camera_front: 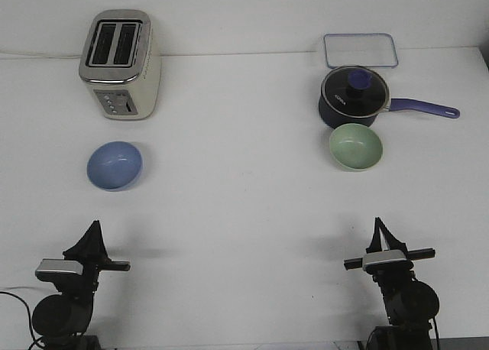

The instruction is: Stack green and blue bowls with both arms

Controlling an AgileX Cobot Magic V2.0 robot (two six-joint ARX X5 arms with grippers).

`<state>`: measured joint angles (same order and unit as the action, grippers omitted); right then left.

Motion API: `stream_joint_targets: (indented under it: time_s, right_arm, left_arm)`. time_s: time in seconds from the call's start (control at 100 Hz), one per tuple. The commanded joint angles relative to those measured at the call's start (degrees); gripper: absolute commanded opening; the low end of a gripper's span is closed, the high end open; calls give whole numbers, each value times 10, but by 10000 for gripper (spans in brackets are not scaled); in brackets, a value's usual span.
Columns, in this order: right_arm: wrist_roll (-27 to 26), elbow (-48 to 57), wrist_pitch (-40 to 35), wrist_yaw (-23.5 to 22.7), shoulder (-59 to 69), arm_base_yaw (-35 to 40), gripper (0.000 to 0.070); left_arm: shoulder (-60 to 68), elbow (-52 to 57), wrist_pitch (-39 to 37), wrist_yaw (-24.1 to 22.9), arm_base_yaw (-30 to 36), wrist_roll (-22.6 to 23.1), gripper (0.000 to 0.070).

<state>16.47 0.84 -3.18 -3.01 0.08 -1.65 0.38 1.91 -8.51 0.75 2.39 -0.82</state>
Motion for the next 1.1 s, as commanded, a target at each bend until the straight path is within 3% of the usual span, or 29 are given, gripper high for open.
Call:
stream_joint_targets:
  time_s: [0.0, 0.87, 1.02, 1.09]
  right_arm:
    - [2, -1, 6, 0, 0, 0, 0]
    - [-2, -1, 12, -2, 0, 0, 0]
    - [-25, -1, 38, -2, 0, 1, 0]
    - [-60, -1, 58, -5, 0, 1, 0]
  left_arm:
    - [0, -11, -6, -2, 0, -1, 12]
    - [0, -11, -6, -2, 0, -1, 12]
    - [0, -11, -6, -2, 0, -1, 12]
    - [0, -11, -6, -2, 0, -1, 12]
